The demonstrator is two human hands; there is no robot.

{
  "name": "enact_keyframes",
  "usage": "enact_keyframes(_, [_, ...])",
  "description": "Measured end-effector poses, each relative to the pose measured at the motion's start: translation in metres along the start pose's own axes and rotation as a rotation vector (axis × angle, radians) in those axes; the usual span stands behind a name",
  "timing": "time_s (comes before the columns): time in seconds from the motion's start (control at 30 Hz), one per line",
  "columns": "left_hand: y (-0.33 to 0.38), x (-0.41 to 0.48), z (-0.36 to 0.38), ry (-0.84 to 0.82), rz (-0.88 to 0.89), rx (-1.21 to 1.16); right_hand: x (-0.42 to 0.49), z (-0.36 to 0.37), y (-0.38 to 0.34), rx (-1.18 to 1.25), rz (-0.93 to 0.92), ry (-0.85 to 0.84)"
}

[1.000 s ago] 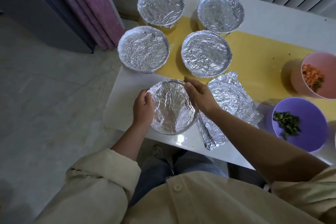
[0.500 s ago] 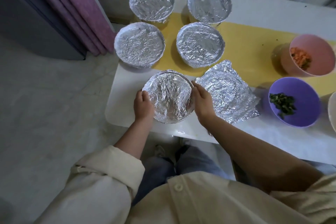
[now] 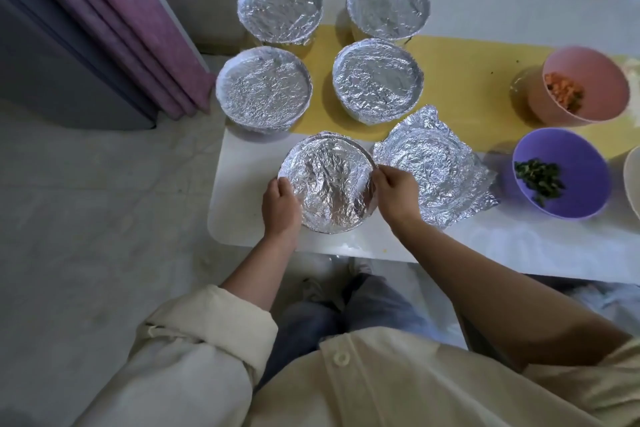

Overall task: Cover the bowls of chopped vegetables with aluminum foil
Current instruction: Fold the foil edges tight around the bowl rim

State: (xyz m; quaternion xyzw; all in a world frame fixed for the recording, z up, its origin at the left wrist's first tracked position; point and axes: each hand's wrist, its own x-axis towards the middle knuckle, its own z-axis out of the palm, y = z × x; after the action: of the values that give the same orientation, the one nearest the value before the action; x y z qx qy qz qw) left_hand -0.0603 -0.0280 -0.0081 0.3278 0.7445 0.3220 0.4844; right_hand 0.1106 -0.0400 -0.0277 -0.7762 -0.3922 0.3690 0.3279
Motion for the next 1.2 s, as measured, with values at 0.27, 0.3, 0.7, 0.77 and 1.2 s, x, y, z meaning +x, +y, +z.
enact_keyframes(0.27, [0.032,-0.025,0.012,0.054,0.324,0.079,-0.006,-0.045,-0.024,0.139,-0.103,0.096])
enact_keyframes(0.3, [0.036,-0.027,0.019,0.068,0.366,0.090,-0.004,-0.052,-0.025,0.148,-0.117,0.118])
enact_keyframes(0.7, [0.126,-0.040,0.132,-0.186,0.280,-0.055,0.086,-0.178,-0.010,0.201,-0.080,0.310])
enact_keyframes(0.77, [0.138,-0.030,0.158,-0.223,0.253,-0.052,0.116,-0.200,-0.011,0.168,-0.059,0.340])
enact_keyframes(1.2, [0.198,0.040,0.276,-0.174,0.082,0.205,0.252,-0.224,-0.017,0.157,0.083,0.314])
